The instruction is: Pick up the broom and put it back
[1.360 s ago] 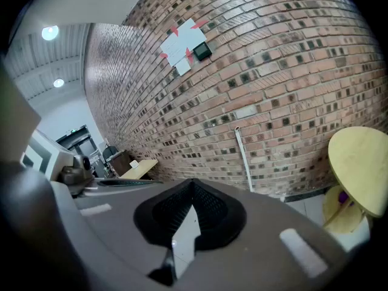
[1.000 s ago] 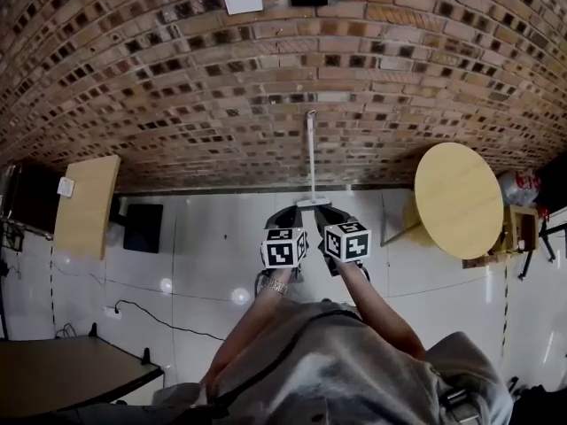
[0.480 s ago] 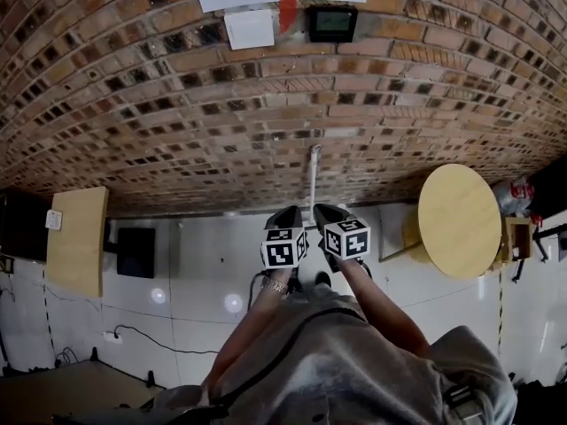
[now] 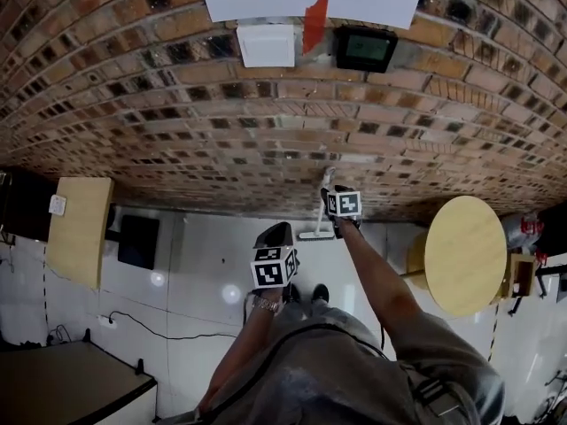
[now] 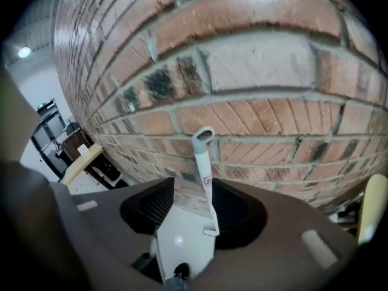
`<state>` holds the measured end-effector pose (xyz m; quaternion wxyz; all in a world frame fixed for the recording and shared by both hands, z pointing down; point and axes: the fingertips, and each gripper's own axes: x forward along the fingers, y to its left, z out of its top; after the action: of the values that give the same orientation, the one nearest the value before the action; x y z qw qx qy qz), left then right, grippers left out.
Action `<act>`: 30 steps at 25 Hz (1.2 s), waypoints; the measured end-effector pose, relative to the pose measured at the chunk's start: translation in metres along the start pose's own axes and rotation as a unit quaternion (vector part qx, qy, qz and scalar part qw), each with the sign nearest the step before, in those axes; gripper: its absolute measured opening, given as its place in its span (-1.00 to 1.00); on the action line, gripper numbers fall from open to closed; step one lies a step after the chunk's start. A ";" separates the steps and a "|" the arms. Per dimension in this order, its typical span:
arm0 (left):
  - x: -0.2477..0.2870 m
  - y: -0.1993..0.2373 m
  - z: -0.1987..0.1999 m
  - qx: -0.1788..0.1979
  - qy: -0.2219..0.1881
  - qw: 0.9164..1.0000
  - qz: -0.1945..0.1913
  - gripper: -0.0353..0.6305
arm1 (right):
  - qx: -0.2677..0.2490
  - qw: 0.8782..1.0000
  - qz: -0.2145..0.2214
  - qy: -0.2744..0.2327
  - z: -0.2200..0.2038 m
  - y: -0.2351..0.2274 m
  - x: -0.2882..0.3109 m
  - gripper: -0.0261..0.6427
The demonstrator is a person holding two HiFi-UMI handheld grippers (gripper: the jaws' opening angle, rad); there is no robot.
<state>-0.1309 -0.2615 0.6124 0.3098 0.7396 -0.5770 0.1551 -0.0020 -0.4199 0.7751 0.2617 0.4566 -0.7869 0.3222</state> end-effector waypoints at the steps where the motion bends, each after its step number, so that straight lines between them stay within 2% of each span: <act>1: 0.002 0.003 0.000 -0.004 0.003 1.000 0.003 -0.88 | -0.002 1.000 -0.003 0.010 -0.001 -0.006 0.013 -0.41; 7: 0.007 0.016 0.003 -0.020 0.009 1.000 0.022 -0.88 | -0.011 0.999 -0.003 0.032 0.009 -0.015 0.065 -0.40; 9: 0.008 0.017 0.004 -0.019 0.011 0.999 0.024 -0.88 | -0.008 0.999 -0.017 0.041 0.010 -0.018 0.076 -0.40; 10: 0.007 0.019 0.003 -0.019 0.012 0.999 0.026 -0.88 | -0.005 0.999 -0.028 0.044 0.011 -0.019 0.080 -0.43; 12: 0.004 0.022 0.001 -0.021 0.014 0.999 0.031 -0.88 | 0.000 0.998 -0.047 0.042 0.013 -0.019 0.085 -0.61; 16: 0.005 0.021 -0.003 -0.019 0.019 0.999 0.032 -0.88 | -0.019 0.996 -0.068 0.045 0.011 -0.028 0.080 -0.63; 21: 0.003 0.017 -0.005 -0.009 0.017 0.999 0.031 -0.88 | -0.054 0.997 -0.042 0.037 -0.015 -0.014 0.045 -0.63; 26: 0.003 0.002 -0.005 0.005 0.007 1.000 0.018 -0.88 | -0.071 0.997 -0.021 -0.031 -0.038 0.008 -0.029 -0.63; 30: 0.002 -0.016 0.005 0.023 -0.014 1.000 -0.002 -0.88 | -0.080 0.993 -0.006 -0.083 -0.020 0.034 -0.097 -0.63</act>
<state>-0.1156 -0.2640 0.6054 0.2849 0.7496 -0.5762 0.1578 0.0130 -0.3387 0.7110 0.2329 0.4646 -0.8262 0.2174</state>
